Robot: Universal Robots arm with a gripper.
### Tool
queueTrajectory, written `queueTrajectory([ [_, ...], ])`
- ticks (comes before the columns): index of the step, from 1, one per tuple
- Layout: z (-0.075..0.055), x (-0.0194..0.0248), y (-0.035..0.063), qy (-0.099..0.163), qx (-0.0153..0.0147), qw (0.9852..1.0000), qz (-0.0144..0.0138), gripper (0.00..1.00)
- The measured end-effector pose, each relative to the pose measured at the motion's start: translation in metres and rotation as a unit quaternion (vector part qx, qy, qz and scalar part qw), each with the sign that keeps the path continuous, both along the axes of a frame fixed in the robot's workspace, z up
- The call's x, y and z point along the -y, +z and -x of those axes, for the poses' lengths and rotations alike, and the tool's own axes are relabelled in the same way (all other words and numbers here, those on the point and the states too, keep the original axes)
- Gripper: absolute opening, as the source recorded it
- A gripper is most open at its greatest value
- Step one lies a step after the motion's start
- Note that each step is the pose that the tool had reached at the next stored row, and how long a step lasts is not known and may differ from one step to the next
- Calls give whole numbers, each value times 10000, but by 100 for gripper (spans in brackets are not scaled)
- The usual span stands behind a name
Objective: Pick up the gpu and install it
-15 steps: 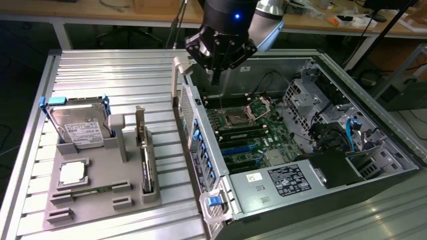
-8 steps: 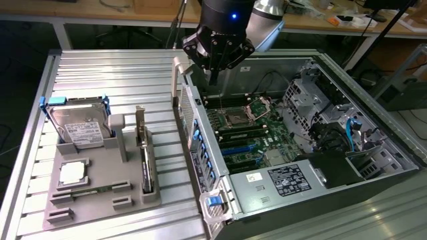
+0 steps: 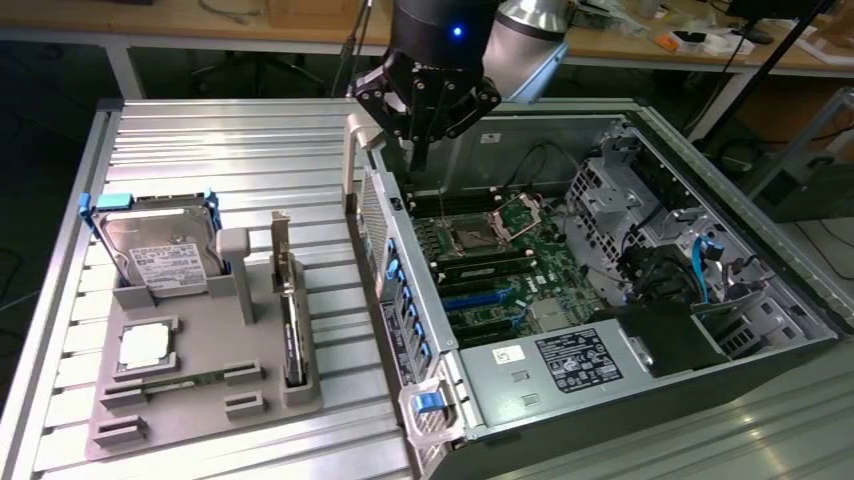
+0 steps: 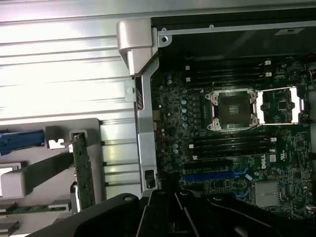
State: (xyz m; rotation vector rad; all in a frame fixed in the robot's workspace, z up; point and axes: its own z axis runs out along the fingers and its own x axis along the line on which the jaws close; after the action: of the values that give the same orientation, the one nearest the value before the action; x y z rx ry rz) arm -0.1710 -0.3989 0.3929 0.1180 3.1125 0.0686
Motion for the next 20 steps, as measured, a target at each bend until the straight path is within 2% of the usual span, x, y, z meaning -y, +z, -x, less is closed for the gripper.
queueTrajectory([
  [6, 53, 0, 0, 0, 0, 10000, 0, 11],
  [20, 74, 0, 0, 0, 0, 10000, 0, 11],
])
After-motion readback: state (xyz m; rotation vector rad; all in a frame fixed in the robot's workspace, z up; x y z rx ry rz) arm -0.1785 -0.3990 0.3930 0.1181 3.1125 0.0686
